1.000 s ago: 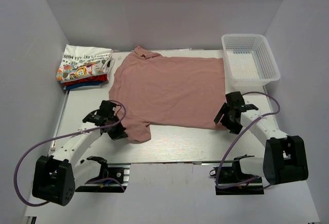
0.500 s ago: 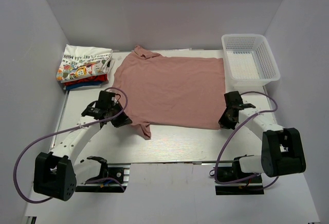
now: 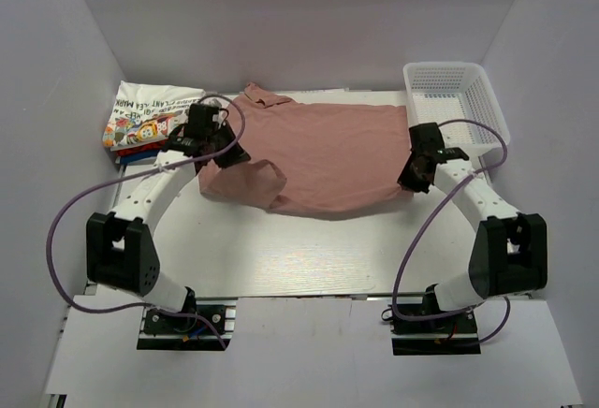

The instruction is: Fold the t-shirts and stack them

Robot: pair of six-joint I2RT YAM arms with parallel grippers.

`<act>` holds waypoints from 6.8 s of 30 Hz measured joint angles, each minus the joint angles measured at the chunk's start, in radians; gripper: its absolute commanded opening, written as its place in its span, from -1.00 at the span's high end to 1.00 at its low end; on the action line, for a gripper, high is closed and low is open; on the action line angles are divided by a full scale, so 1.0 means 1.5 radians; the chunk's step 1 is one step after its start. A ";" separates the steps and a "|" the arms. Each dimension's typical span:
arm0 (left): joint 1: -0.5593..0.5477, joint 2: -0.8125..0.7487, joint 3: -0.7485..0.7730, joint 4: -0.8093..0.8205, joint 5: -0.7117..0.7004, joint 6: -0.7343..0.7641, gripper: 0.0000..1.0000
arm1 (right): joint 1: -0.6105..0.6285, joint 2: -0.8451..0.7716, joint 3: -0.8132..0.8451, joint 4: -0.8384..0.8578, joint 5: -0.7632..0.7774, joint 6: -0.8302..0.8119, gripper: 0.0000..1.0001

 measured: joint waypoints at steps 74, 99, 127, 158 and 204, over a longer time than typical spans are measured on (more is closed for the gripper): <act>0.080 0.360 0.173 0.018 -0.084 0.120 -1.00 | 0.037 0.506 0.509 0.198 0.006 -0.111 -0.81; 0.072 0.018 -0.211 -0.115 -0.054 0.027 -1.00 | 0.078 0.126 -0.065 0.187 -0.076 -0.072 -0.81; 0.057 0.331 0.112 0.071 -0.043 0.112 -1.00 | 0.084 0.073 0.056 0.090 -0.066 -0.071 -0.81; 0.094 0.315 0.360 -0.262 -0.296 0.008 -1.00 | 0.084 0.281 0.390 0.071 -0.023 -0.067 -0.81; 0.104 0.481 0.376 -0.149 -0.326 0.057 1.00 | 0.062 0.709 0.780 0.025 0.024 -0.166 -0.03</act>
